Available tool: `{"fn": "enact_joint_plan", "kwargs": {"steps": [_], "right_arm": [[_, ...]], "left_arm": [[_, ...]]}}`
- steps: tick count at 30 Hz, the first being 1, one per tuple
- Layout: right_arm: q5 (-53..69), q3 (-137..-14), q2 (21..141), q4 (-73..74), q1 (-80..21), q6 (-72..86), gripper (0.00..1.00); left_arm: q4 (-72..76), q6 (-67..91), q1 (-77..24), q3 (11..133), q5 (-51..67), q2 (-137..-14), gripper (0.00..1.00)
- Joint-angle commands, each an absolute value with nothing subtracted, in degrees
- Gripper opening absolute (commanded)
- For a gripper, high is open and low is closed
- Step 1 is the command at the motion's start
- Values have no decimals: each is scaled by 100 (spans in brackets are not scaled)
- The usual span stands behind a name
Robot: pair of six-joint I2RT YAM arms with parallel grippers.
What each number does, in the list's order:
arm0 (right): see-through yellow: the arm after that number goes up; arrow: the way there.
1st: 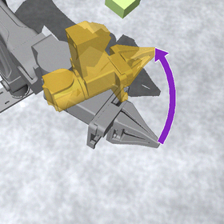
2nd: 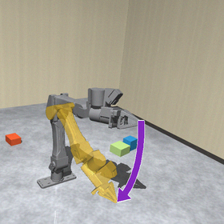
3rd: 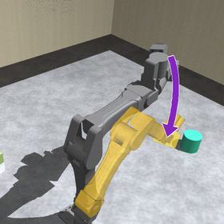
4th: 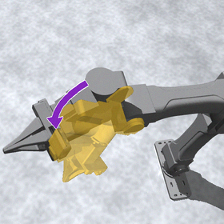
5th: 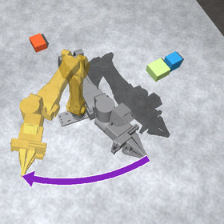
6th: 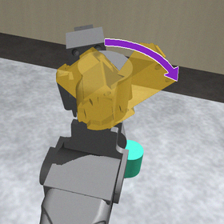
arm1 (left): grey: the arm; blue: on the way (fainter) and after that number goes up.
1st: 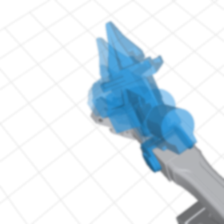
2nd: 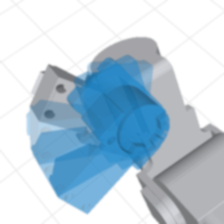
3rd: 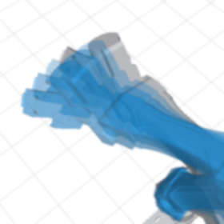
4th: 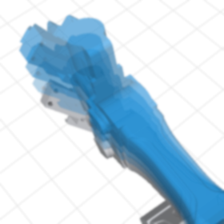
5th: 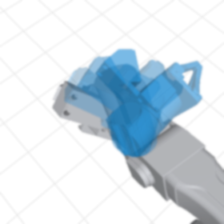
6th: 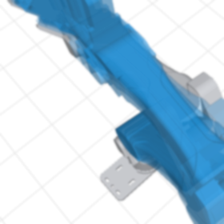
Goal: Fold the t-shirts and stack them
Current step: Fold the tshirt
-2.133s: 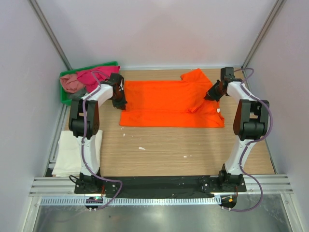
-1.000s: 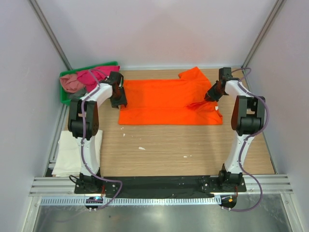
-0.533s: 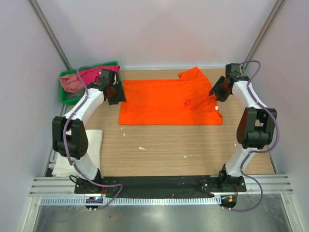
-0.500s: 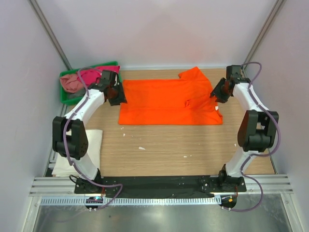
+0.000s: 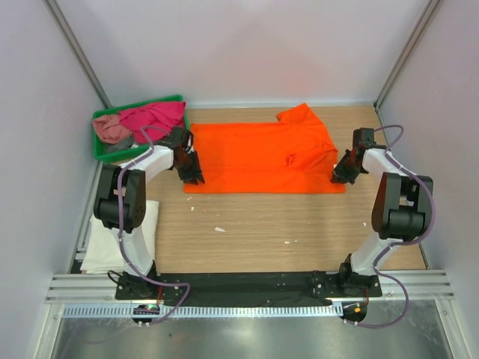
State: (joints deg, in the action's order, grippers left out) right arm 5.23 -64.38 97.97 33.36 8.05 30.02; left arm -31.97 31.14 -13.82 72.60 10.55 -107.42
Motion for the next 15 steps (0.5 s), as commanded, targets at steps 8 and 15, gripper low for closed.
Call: {"fn": "enact_joint_plan", "kwargs": {"steps": [8, 15], "right_arm": [[27, -6416, 10265, 3015, 1195, 2856, 1], [-351, -6451, 10389, 3225, 1230, 2786, 1]], "left_arm": [[-3208, 3146, -1160, 7023, 695, -11056, 27], [-3208, 3173, -1151, 6610, 641, -10750, 27]]}}
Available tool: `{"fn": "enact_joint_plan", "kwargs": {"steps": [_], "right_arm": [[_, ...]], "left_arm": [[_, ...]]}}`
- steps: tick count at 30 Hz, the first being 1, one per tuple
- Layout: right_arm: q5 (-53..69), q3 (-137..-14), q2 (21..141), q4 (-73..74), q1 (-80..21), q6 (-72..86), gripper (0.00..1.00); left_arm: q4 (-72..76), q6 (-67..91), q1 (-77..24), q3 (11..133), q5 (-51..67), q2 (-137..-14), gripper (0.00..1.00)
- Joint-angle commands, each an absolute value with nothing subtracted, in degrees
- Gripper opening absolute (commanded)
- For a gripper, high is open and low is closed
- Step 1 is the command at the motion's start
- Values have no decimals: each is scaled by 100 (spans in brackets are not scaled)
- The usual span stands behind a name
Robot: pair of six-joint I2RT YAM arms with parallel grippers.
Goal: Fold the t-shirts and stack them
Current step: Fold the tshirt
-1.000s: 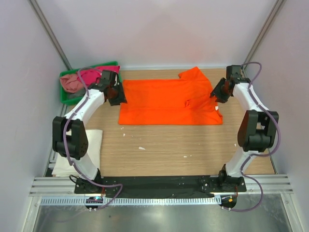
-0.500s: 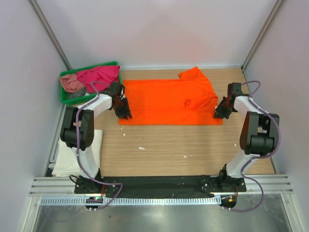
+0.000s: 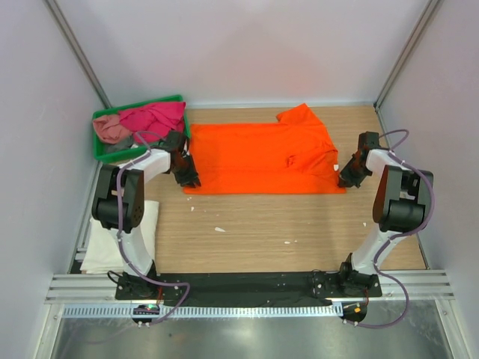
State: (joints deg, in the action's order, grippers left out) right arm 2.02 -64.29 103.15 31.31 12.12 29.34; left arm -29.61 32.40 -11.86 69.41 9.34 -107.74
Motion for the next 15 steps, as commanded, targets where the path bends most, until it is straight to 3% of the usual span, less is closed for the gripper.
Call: {"fn": "enact_joint_plan", "kwargs": {"steps": [1, 5, 11, 15], "right_arm": [[-378, -6469, 10371, 3295, 1230, 2786, 1], [-518, -6512, 9959, 3786, 1230, 2777, 1], [-80, -6785, 9194, 4017, 1011, 2953, 4], [632, -6715, 9421, 3578, 738, 3181, 11]], "left_arm": [[-3208, 3155, -1151, 6575, 668, -10697, 27], [-3401, 3190, -1160, 6478, 782, -10249, 28], [-3621, 3190, -1301, 6653, 922, -9308, 46], [-3516, 3199, -1283, 6890, 1063, -9570, 46]]}}
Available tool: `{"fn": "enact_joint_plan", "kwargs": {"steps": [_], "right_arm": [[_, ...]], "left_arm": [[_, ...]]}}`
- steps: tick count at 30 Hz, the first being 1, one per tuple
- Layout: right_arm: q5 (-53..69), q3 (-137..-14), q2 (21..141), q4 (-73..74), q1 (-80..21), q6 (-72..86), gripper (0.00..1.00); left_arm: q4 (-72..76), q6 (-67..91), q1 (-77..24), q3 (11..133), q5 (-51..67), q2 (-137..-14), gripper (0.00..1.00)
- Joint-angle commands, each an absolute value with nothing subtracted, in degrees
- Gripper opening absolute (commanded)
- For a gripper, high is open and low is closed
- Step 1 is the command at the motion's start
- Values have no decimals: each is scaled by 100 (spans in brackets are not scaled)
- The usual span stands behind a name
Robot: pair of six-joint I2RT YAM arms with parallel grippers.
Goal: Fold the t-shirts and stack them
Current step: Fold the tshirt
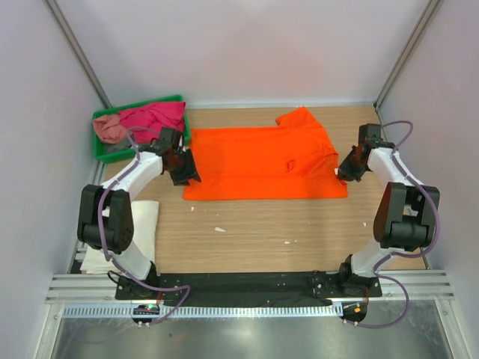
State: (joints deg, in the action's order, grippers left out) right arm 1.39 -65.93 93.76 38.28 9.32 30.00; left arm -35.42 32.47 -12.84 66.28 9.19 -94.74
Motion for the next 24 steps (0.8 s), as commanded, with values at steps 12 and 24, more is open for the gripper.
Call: {"fn": "enact_joint_plan", "kwargs": {"steps": [12, 24], "right_arm": [[273, -6294, 10133, 3190, 747, 2927, 13], [-281, -5116, 9089, 4025, 1002, 2874, 20]], "left_arm": [[-3032, 2971, -940, 6364, 1117, -10546, 43], [-3102, 3357, -853, 4668, 1318, -9265, 43]]}}
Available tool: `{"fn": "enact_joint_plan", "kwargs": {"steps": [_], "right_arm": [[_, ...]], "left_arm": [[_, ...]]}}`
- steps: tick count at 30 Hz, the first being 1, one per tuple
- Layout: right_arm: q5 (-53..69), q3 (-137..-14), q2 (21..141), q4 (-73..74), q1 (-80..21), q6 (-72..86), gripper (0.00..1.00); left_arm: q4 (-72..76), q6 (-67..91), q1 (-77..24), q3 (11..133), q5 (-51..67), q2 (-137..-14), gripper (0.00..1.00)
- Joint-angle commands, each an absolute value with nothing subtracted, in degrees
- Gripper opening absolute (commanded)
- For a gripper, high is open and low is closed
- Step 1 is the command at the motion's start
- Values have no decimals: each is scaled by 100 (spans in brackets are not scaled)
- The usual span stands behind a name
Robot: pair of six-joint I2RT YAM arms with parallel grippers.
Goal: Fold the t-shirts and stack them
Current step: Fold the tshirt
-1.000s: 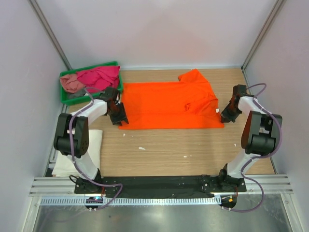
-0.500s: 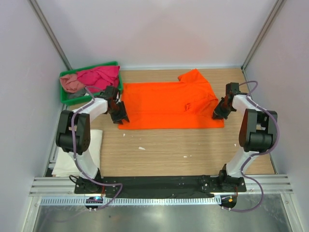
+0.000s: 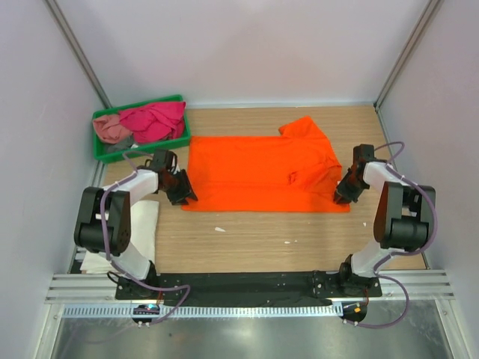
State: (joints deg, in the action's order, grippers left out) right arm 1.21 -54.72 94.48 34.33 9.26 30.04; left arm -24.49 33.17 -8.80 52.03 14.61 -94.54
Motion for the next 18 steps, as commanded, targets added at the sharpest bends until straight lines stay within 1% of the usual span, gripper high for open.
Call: {"fn": "enact_joint_plan", "kwargs": {"steps": [1, 5, 9, 11, 13, 15, 16, 17, 18], "right_arm": [[-290, -5046, 8809, 4121, 1011, 2865, 20], [-334, -5071, 8359, 4403, 1011, 2778, 23], [-448, -5632, 8332, 4631, 1037, 2619, 29], [-300, -6037, 8332, 4711, 1046, 2549, 32], [156, -6187, 8297, 4484, 1028, 2627, 32], [412, -6144, 8393, 4272, 1002, 2829, 32], [596, -6126, 8472, 4176, 1002, 2891, 31], [728, -6100, 8551, 4123, 976, 2944, 30], [851, -6047, 8674, 4061, 976, 3066, 29]], "left_arm": [[-3216, 3349, -861, 4571, 1344, -8994, 44], [-3559, 3296, -853, 4579, 1660, -8377, 51], [-3971, 3208, -879, 4728, 1889, -7762, 57], [-4130, 3103, -888, 4938, 1750, -7508, 62], [-4158, 2998, -879, 5140, 1460, -7453, 63], [-3895, 3032, -870, 5194, 1432, -7601, 62], [-3807, 3076, -879, 5255, 1624, -7724, 60], [-3719, 3111, -879, 5273, 1730, -7865, 54], [-3518, 3164, -888, 5273, 1810, -8153, 53]]}}
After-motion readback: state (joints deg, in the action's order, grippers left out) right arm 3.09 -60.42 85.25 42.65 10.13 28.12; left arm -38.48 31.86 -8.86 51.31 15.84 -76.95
